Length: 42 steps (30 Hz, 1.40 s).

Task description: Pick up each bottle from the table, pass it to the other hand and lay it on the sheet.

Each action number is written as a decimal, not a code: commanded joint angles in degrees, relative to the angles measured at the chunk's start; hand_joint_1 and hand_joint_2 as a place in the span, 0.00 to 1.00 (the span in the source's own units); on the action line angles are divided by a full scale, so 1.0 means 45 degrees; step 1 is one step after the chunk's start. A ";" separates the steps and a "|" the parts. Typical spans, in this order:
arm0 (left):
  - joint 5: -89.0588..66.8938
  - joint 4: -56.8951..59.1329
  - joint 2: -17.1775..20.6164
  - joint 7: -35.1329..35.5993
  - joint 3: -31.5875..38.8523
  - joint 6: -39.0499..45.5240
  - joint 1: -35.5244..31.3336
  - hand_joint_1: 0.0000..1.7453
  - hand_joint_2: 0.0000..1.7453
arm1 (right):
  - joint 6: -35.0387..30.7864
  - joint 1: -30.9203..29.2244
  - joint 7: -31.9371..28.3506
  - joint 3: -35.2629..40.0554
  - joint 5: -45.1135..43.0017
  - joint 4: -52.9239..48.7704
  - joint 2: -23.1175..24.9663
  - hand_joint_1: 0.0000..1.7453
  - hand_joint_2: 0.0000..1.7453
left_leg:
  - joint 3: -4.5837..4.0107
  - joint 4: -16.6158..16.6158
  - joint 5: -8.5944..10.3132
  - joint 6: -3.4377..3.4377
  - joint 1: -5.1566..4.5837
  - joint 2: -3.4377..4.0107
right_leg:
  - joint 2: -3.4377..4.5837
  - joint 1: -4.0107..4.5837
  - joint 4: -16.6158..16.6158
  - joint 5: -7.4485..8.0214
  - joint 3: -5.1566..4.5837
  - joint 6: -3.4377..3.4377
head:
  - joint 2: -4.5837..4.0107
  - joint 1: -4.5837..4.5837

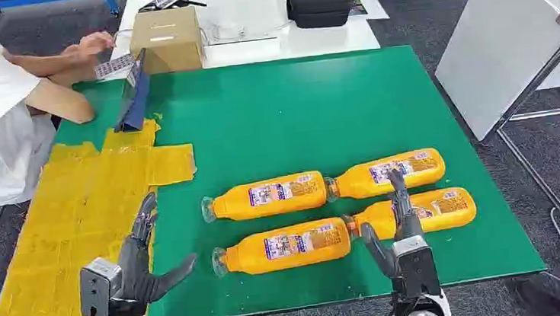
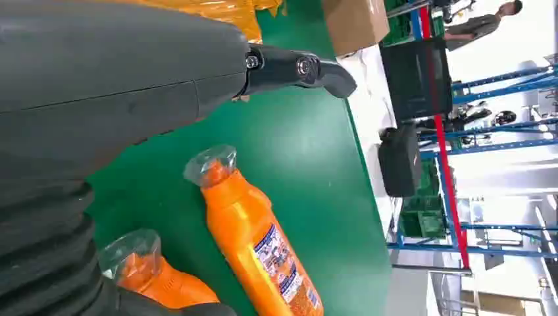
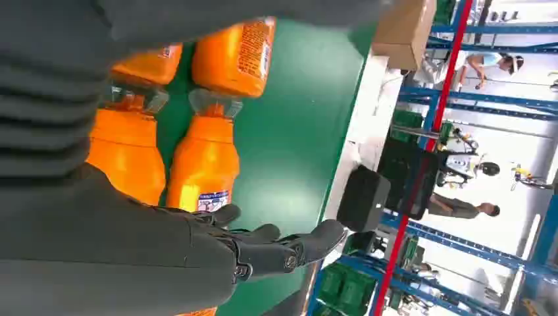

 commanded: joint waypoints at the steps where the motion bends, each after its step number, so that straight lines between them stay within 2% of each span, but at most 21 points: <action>1: -0.0559 0.0218 -0.0240 -0.1577 -0.0151 0.0835 -0.0231 0.00 0.00 | 0.1662 -0.0260 -0.1526 0.0708 -0.1628 -0.0147 0.0260 0.00 0.00 | 0.0050 -0.0004 -0.0021 -0.0017 0.0018 -0.0007 | 0.0027 0.0014 -0.0011 -0.0019 0.0053 -0.0031 | 0.0000 0.0000; 3: -0.0559 0.0218 -0.0240 -0.1577 -0.0151 0.0835 -0.0231 0.00 0.00 | 0.1662 -0.0260 -0.1526 0.0708 -0.1628 -0.0147 0.0260 0.00 0.00 | 0.0075 -0.0003 -0.0032 -0.0022 0.0024 -0.0007 | 0.0035 0.0019 -0.0009 -0.0029 0.0077 -0.0041 | 0.0000 0.0000; 4: -0.0559 0.0218 -0.0240 -0.1577 -0.0151 0.0835 -0.0231 0.00 1.00 | 0.1662 -0.0260 -0.1526 0.0708 -0.1628 -0.0147 0.0260 0.00 1.00 | 0.0056 -0.0002 -0.0025 -0.0018 0.0018 -0.0006 | 0.0030 0.0014 -0.0007 -0.0022 0.0058 -0.0034 | 0.0000 0.0000; 5: -0.0789 0.0454 -0.0523 -0.2967 -0.0286 0.0989 -0.0234 0.00 1.00 | 0.2518 -0.0243 -0.3043 0.0721 -0.2093 0.0152 0.0678 0.00 1.00 | 0.0043 -0.0008 -0.0015 -0.0014 0.0012 -0.0006 | 0.0024 0.0008 -0.0009 -0.0015 0.0043 -0.0028 | 0.0000 0.0000; 6: -0.0789 0.0454 -0.0523 -0.2967 -0.0286 0.0989 -0.0234 0.00 1.00 | 0.2518 -0.0243 -0.3043 0.0721 -0.2093 0.0152 0.0678 0.00 1.00 | 0.0027 -0.0007 -0.0008 -0.0011 0.0006 -0.0006 | 0.0017 0.0003 -0.0007 -0.0009 0.0027 -0.0020 | 0.0000 0.0000; 7: -0.0789 0.0454 -0.0523 -0.2967 -0.0286 0.0989 -0.0234 0.00 1.00 | 0.2518 -0.0243 -0.3043 0.0721 -0.2093 0.0152 0.0678 0.00 0.00 | 0.0054 -0.0004 -0.0023 -0.0018 0.0018 -0.0007 | 0.0029 0.0014 -0.0009 -0.0020 0.0056 -0.0034 | 0.0000 0.0000; 11: -0.0969 0.0531 -0.0706 -0.3005 -0.0451 0.1123 -0.0300 0.00 1.00 | 0.2274 -0.0309 -0.3114 0.0998 -0.1722 0.0303 0.1032 0.00 0.00 | 0.0038 -0.0004 -0.0016 -0.0015 0.0015 -0.0004 | 0.0025 0.0011 -0.0010 -0.0013 0.0040 -0.0027 | 0.0000 0.0000; 12: -0.0969 0.0531 -0.0706 -0.3005 -0.0451 0.1123 -0.0300 0.00 1.00 | 0.2274 -0.0309 -0.3114 0.0998 -0.1722 0.0303 0.1032 0.00 1.00 | 0.0066 -0.0002 -0.0030 -0.0021 0.0023 -0.0006 | 0.0034 0.0018 -0.0009 -0.0026 0.0069 -0.0038 | 0.0000 0.0000; 19: -0.1117 0.0572 -0.0838 -0.2992 -0.0605 0.1253 -0.0369 0.00 1.00 | 0.2000 -0.0371 -0.3141 0.1264 -0.1380 0.0442 0.1331 0.00 1.00 | 0.0047 -0.0006 -0.0018 -0.0016 0.0014 -0.0008 | 0.0024 0.0010 -0.0009 -0.0017 0.0049 -0.0030 | 0.0005 0.0000; 20: -0.1236 0.0608 -0.0933 -0.2946 -0.0762 0.1382 -0.0433 0.06 1.00 | 0.1738 -0.0434 -0.3156 0.1513 -0.1115 0.0576 0.1565 0.01 1.00 | 0.0026 -0.0007 -0.0008 -0.0010 0.0007 -0.0006 | 0.0016 0.0004 -0.0008 -0.0008 0.0026 -0.0021 | 0.0000 0.0000; 21: -0.1236 0.0608 -0.0933 -0.2946 -0.0762 0.1382 -0.0433 0.84 1.00 | 0.1738 -0.0434 -0.3156 0.1513 -0.1115 0.0576 0.1565 0.57 1.00 | 0.0065 -0.0001 -0.0029 -0.0020 0.0022 -0.0007 | 0.0033 0.0017 -0.0008 -0.0026 0.0068 -0.0039 | 0.0000 0.0000; 22: -0.1236 0.0608 -0.0933 -0.2946 -0.0762 0.1382 -0.0433 1.00 1.00 | 0.1738 -0.0434 -0.3156 0.1513 -0.1115 0.0576 0.1565 0.82 1.00 | 0.0047 -0.0007 -0.0018 -0.0016 0.0015 -0.0006 | 0.0026 0.0012 -0.0010 -0.0016 0.0048 -0.0029 | 0.0000 0.0000; 26: -0.1334 0.0638 -0.0994 -0.2886 -0.0904 0.1509 -0.0488 1.00 1.00 | 0.1505 -0.0500 -0.3143 0.1749 -0.0928 0.0709 0.1734 0.86 1.00 | 0.0047 -0.0007 -0.0018 -0.0016 0.0013 -0.0005 | 0.0027 0.0009 -0.0009 -0.0017 0.0047 -0.0029 | 0.0000 -0.0005; 27: -0.1334 0.0638 -0.0994 -0.2886 -0.0904 0.1509 -0.0488 1.00 1.00 | 0.1505 -0.0500 -0.3143 0.1749 -0.0928 0.0709 0.1734 0.90 1.00 | 0.0036 -0.0005 -0.0014 -0.0013 0.0011 -0.0006 | 0.0021 0.0008 -0.0008 -0.0013 0.0037 -0.0024 | 0.0000 0.0000; 28: -0.1334 0.0638 -0.0994 -0.2886 -0.0904 0.1509 -0.0488 1.00 1.00 | 0.1505 -0.0500 -0.3143 0.1749 -0.0928 0.0709 0.1734 0.88 1.00 | 0.0022 -0.0009 -0.0005 -0.0010 0.0004 -0.0005 | 0.0016 0.0002 -0.0008 -0.0006 0.0020 -0.0018 | 0.0000 -0.0004; 29: -0.1334 0.0638 -0.0994 -0.2886 -0.0904 0.1509 -0.0488 1.00 1.00 | 0.1505 -0.0500 -0.3143 0.1749 -0.0928 0.0709 0.1734 0.90 1.00 | 0.0065 -0.0006 -0.0027 -0.0020 0.0019 -0.0008 | 0.0030 0.0014 -0.0009 -0.0025 0.0067 -0.0036 | 0.0000 0.0000; 35: -0.1420 0.0659 -0.1012 -0.2832 -0.1058 0.1634 -0.0548 1.00 1.00 | 0.1245 -0.0567 -0.3151 0.1960 -0.0768 0.0816 0.1849 0.90 1.00 | 0.0028 -0.0007 -0.0009 -0.0010 0.0008 -0.0004 | 0.0019 0.0006 -0.0008 -0.0009 0.0028 -0.0021 | 0.0000 0.0000; 36: -0.1420 0.0659 -0.1012 -0.2832 -0.1058 0.1634 -0.0548 1.00 1.00 | 0.1245 -0.0567 -0.3151 0.1960 -0.0768 0.0816 0.1849 0.96 1.00 | 0.0064 -0.0006 -0.0026 -0.0019 0.0019 -0.0009 | 0.0030 0.0014 -0.0010 -0.0024 0.0066 -0.0035 | 0.0000 0.0000; 37: -0.1479 0.0674 -0.1008 -0.2768 -0.1203 0.1780 -0.0606 1.00 1.00 | 0.0999 -0.0647 -0.3129 0.2171 -0.0673 0.0920 0.1901 0.98 1.00 | 0.0032 -0.0005 -0.0012 -0.0012 0.0010 -0.0006 | 0.0018 0.0007 -0.0008 -0.0011 0.0033 -0.0022 | 0.0000 0.0000; 42: -0.1501 0.0681 -0.0990 -0.2715 -0.1339 0.1915 -0.0658 1.00 1.00 | 0.0777 -0.0720 -0.3092 0.2352 -0.0641 0.0998 0.1922 1.00 1.00 | 0.0041 -0.0004 -0.0017 -0.0015 0.0013 -0.0006 | 0.0023 0.0010 -0.0008 -0.0015 0.0042 -0.0027 | 0.0000 0.0000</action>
